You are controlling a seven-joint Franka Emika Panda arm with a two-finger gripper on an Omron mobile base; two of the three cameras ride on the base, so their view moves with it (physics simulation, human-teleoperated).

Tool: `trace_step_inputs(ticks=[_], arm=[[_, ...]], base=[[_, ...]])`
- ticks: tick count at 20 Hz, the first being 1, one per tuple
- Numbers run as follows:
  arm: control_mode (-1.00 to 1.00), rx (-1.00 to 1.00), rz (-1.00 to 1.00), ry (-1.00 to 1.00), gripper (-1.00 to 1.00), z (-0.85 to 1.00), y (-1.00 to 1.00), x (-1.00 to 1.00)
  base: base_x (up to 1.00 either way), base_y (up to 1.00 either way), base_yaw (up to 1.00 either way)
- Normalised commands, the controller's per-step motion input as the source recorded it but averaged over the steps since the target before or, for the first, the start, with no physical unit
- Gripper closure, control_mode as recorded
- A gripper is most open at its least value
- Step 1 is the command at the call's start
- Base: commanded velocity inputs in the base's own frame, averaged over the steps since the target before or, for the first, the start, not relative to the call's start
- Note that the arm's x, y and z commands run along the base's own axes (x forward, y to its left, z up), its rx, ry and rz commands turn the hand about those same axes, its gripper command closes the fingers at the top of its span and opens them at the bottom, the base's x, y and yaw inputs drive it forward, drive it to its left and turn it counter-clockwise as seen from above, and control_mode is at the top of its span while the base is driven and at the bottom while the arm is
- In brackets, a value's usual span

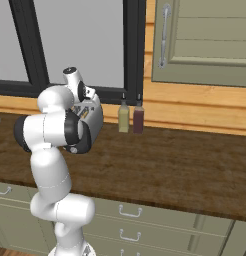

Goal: Start the toaster. Once the lever pops up, take the bread to the plate on the dining counter.

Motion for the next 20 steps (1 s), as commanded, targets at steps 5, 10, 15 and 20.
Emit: trace_step_inputs(ticks=[5,10,15,20], arm=[[-1.0,0.0,0.0,0.0,-1.0,0.0,0.0,0.0],[-1.0,0.0,0.0,0.0,-1.0,0.0,0.0,0.0],[-1.0,0.0,0.0,0.0,-1.0,0.0,0.0,0.0],[-1.0,0.0,0.0,0.0,-1.0,0.0,0.0,0.0]], base=[[0.0,0.0,0.0],[0.0,0.0,0.0],[0.0,0.0,0.0],[0.0,0.0,0.0]])
